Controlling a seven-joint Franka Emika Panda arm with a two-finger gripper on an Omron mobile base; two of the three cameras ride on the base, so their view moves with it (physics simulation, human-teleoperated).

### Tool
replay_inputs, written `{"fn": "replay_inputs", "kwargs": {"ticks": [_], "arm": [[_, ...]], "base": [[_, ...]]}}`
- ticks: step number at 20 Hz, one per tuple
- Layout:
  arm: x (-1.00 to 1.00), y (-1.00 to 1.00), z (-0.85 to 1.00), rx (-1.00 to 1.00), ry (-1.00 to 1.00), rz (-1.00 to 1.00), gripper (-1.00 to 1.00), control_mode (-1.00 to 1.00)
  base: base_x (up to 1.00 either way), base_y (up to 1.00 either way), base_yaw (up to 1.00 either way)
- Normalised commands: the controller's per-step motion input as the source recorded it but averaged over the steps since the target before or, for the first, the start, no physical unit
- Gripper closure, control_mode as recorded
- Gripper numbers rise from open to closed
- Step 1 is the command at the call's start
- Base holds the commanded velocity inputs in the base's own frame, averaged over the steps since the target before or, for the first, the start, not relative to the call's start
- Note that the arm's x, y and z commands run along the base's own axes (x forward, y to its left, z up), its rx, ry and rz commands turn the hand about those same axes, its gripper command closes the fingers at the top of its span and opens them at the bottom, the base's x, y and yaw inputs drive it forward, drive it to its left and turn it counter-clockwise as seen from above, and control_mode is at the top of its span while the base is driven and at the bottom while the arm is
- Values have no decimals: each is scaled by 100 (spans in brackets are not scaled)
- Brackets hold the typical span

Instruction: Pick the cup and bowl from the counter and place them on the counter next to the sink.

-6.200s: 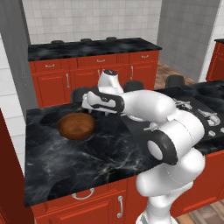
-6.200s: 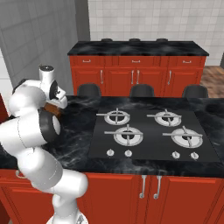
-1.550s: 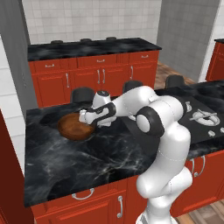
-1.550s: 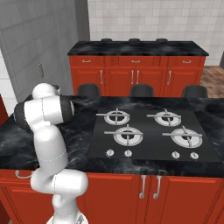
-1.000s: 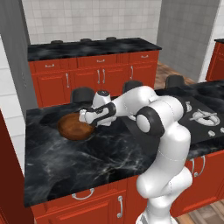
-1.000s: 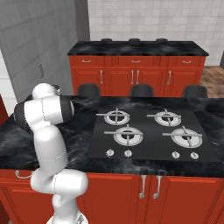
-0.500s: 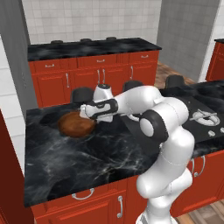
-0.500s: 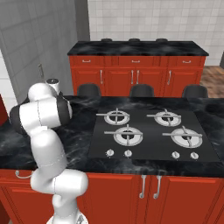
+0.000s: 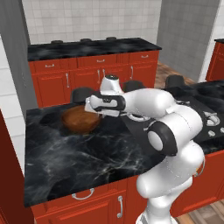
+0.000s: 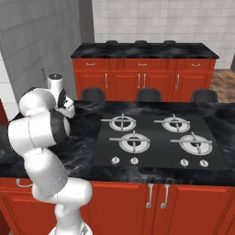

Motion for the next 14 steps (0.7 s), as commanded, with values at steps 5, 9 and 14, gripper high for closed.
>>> {"fn": "replay_inputs", "kwargs": {"ticks": [5,9,14], "arm": [[-71,-72,40,3,-5,0,100,-100],[-70,-75,46,2,-4,0,100,-100],[-67,-63,52,0,-2,0,100,-100]], "base": [[0,0,0],[0,0,0],[0,0,0]]}}
